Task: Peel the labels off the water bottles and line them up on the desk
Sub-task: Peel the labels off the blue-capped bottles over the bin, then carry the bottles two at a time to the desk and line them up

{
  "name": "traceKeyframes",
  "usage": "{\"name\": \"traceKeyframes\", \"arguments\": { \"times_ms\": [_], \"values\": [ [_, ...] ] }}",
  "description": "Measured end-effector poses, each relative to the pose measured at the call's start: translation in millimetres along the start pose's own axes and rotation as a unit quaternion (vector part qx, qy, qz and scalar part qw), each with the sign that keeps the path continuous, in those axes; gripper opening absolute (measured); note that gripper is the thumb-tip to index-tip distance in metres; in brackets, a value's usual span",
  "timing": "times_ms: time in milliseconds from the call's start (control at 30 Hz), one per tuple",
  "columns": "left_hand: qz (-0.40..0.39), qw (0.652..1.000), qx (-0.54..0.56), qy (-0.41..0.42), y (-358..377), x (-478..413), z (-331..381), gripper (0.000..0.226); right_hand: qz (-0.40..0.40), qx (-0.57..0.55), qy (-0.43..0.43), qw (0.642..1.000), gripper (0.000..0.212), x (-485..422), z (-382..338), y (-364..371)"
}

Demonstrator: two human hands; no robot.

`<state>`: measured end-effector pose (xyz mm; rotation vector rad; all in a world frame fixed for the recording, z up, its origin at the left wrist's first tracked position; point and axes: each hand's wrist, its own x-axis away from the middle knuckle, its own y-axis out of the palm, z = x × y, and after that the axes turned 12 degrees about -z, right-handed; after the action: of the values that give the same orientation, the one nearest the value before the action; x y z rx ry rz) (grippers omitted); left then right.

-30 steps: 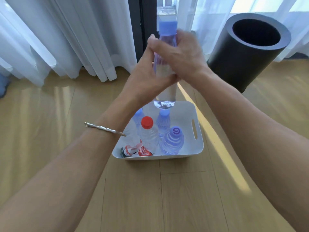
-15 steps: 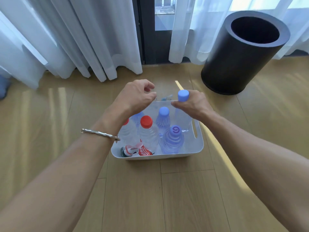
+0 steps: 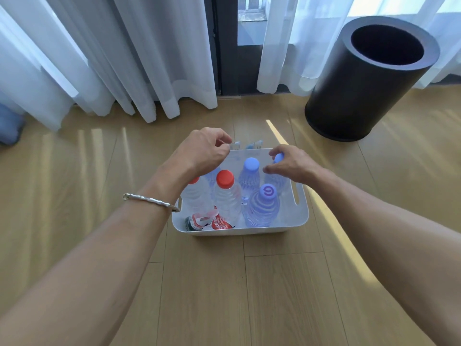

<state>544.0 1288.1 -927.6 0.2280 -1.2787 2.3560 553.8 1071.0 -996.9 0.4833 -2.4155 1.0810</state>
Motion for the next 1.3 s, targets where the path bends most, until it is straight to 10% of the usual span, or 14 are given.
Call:
{"name": "traceKeyframes", "arguments": {
  "times_ms": [333, 500, 767, 1300],
  "values": [
    [0.027, 0.992, 0.123, 0.014, -1.1, 31.1, -36.7, 0.045, 0.088, 0.013, -0.161, 0.983, 0.033, 33.2, -78.3, -2.2],
    [0.069, 0.986, 0.152, -0.013, 27.4, 56.3, -59.7, 0.059, -0.013, 0.040, -0.233, 0.972, 0.037, 50.6, -112.4, 14.9],
    [0.011, 0.987, 0.151, -0.062, 42.0, 59.4, -76.4, 0.056, -0.162, 0.229, -0.138, 0.950, 0.084, 50.2, -91.0, 43.1],
    [0.018, 0.976, 0.197, -0.093, 59.3, 43.6, -73.6, 0.063, -0.173, 0.204, -0.089, 0.959, 0.062, 48.1, -85.2, 47.6]
  ]
}}
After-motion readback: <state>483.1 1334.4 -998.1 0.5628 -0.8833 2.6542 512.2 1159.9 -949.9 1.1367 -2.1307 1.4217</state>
